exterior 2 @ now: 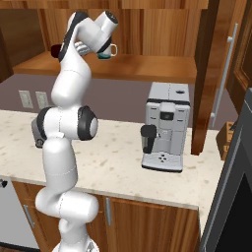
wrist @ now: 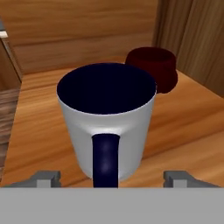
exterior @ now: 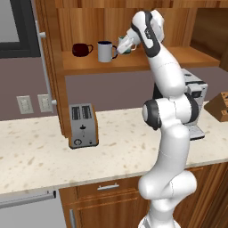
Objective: Pick the mug on the counter and place it in the cabinet with the handle facing the right, like the mugs already inside.
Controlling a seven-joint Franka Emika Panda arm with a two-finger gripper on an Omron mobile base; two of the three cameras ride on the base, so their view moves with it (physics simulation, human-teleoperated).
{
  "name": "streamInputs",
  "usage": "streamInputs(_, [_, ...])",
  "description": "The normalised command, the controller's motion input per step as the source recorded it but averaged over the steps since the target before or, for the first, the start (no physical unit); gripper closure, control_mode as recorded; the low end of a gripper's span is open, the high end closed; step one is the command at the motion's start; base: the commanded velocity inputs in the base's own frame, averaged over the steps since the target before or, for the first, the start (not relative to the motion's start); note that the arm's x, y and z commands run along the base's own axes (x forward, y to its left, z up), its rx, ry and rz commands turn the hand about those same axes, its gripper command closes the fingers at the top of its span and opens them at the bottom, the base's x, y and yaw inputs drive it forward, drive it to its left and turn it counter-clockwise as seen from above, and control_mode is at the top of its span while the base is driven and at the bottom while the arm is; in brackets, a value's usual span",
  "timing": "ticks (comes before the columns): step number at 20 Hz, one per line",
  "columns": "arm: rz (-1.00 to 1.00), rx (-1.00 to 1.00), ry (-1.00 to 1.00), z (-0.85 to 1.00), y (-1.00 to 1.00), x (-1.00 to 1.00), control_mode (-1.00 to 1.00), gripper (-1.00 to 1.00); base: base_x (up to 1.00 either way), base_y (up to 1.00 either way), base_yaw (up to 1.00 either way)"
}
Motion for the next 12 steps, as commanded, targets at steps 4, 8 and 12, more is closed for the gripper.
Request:
streamInputs(4, [0.00,0.00,0.00,0.00,-0.03,0.03,-1.00,-1.00,0.00,0.00,0.00])
streamInputs(8, [0.00,0.00,0.01,0.00,-0.16,-0.06,-1.00,-1.00,0.00,0.00,0.00])
streamInputs(12, [-0.01,0.00,0.02,0.00,-0.27,-0.05,-1.00,-1.00,0.00,0.00,0.00])
